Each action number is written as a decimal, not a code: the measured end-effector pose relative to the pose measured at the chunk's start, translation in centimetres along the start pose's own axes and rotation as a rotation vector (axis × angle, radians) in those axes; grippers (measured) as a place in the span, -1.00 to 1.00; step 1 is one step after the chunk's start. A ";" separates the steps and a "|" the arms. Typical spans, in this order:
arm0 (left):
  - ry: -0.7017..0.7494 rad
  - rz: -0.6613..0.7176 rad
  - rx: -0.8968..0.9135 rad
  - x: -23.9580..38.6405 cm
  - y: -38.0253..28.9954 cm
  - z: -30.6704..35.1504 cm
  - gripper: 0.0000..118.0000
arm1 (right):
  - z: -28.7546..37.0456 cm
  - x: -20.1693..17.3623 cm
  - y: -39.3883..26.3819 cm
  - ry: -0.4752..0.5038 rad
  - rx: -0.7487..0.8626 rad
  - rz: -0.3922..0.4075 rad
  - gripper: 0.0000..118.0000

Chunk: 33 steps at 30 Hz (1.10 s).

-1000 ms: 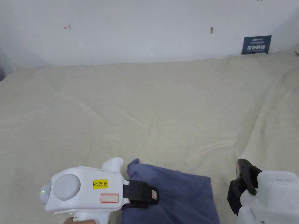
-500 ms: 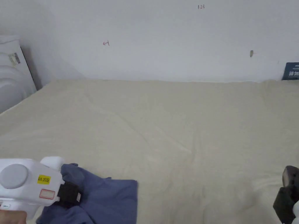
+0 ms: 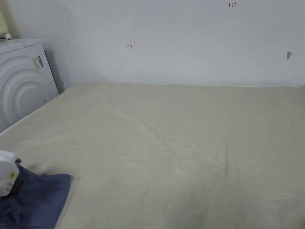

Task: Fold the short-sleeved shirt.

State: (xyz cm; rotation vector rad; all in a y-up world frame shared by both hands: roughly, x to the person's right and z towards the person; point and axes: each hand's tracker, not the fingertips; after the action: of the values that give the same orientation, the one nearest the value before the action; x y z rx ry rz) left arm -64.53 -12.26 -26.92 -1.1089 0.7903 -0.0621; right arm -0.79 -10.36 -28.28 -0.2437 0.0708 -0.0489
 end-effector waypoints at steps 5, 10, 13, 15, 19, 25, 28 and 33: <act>-0.028 0.116 0.099 -1.1 -1.6 3.0 0.98 | 0.1 -0.2 -0.3 0.004 -0.003 0.023 -1.00; -0.175 0.231 0.173 -2.5 -3.0 3.1 0.83 | 0.7 -0.1 0.0 0.022 -0.004 0.011 -1.00; -0.215 0.181 0.270 -1.0 -4.1 6.4 -0.47 | 1.2 0.5 0.4 0.029 -0.002 0.016 -1.00; -0.240 0.174 0.366 1.4 -5.3 9.0 -0.72 | 1.5 0.8 0.7 0.033 0.002 0.015 -1.00; -0.299 0.208 0.469 7.4 -8.2 17.1 -1.00 | 2.3 1.9 1.6 0.066 0.010 0.017 -1.00; -0.424 0.188 0.654 15.7 -12.7 24.4 -1.00 | 3.8 3.5 2.9 0.117 0.035 0.052 -1.00; -0.396 0.153 0.740 19.7 -14.7 28.2 -1.00 | 4.4 4.3 3.1 0.123 0.056 0.063 -1.00; -0.383 0.147 0.826 24.9 -17.6 33.3 -1.00 | 5.2 5.8 2.9 0.124 0.071 0.039 -1.00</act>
State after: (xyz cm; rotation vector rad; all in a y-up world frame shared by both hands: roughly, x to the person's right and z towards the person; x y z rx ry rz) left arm -20.65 -5.17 -18.98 -0.2607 0.4212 -0.0428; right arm 5.49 -6.65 -24.30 -0.1679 0.1973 -0.0274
